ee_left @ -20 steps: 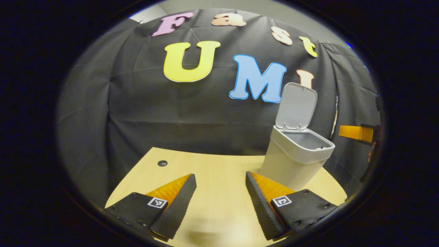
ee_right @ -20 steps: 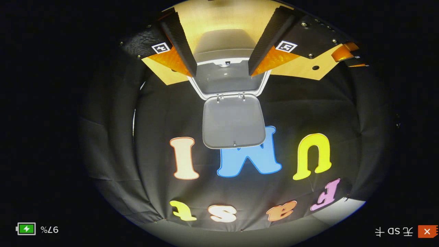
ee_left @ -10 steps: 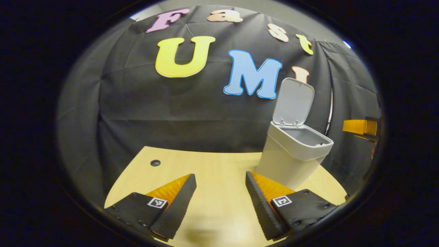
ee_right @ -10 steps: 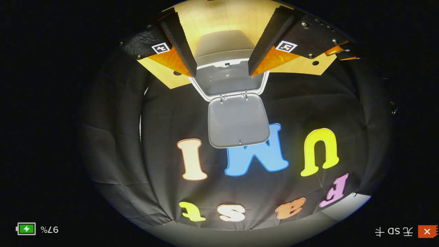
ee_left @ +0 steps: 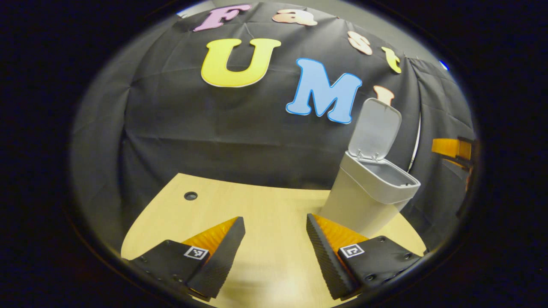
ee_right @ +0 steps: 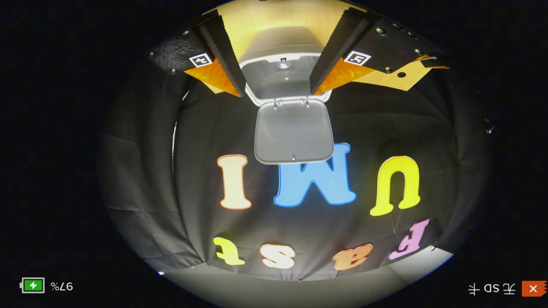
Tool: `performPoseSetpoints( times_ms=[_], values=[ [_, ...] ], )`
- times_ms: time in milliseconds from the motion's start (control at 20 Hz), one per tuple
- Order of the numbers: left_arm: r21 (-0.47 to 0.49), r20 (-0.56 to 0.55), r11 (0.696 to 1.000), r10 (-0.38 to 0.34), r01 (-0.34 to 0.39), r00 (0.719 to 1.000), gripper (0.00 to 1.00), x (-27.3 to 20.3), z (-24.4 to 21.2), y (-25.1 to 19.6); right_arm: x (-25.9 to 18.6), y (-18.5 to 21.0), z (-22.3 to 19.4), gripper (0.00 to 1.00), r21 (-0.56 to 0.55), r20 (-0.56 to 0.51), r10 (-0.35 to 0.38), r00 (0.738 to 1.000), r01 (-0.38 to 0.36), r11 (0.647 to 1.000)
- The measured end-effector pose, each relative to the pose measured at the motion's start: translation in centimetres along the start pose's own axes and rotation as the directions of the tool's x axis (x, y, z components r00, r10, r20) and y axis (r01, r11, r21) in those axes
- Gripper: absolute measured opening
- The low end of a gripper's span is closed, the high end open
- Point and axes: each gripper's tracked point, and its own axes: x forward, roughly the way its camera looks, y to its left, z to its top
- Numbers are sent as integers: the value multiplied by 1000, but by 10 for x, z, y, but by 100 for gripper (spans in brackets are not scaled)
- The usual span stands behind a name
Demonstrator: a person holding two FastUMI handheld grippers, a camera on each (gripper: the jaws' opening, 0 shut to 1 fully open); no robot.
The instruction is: Press the lid of the desktop garbage bin to open it, pick up the crumpled paper on the desktop and throw it into the bin, then pick up the pop can on the desktop and drop it into the bin, and finally close the garbage bin lid.
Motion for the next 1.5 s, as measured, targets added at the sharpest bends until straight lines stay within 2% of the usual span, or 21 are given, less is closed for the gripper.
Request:
performPoseSetpoints(
  times_ms=[50,150,200,250,300,400,450,500,700,750,800,950,1150,1300,1500],
  values=[
    [10,-3,1000,3,-3,1000,96,1,1,0,3,5,21,96,9,42,11,999,-11,1000],
    [39,7,999,8,-9,1000,96,0,6,3,17,8,54,95,-1,92,17,996,-17,1000],
    [49,13,999,12,-13,1000,95,-1,11,4,26,6,62,100,-15,98,12,995,-10,1000],
    [53,19,999,14,-15,1000,96,-2,12,4,35,8,71,96,-22,101,20,995,-18,1000],
    [51,23,999,17,-19,1000,96,-3,13,5,43,11,79,96,-18,111,31,993,-29,999],
    [48,31,998,34,-36,999,96,-4,16,8,57,19,91,96,0,133,52,990,-52,999],
    [47,35,998,48,-50,998,96,-6,18,11,65,21,95,100,-2,146,58,988,-59,998],
    [42,40,997,62,-64,997,96,-8,19,13,74,21,98,95,-11,156,60,986,-59,998],
    [4,52,992,126,-126,991,95,-17,19,18,110,25,110,95,-17,171,92,981,-91,996],
    [-4,55,990,141,-141,988,95,-20,18,20,121,24,113,100,-16,175,90,980,-88,996],
    [-14,56,987,158,-158,986,95,-22,18,21,132,23,116,95,-16,179,88,980,-87,996],
    [-37,56,979,203,-201,978,95,-29,18,23,165,18,113,95,-40,171,82,982,-76,996],
    [-40,61,975,221,-219,973,96,-41,18,22,196,12,95,95,-60,122,75,990,-68,996],
    [-49,65,972,233,-230,970,96,-46,17,23,190,11,91,96,-47,101,100,990,-96,994],
    [-52,73,970,242,-239,967,96,-54,15,15,159,7,75,96,-28,67,126,990,-124,992]
  ],
)
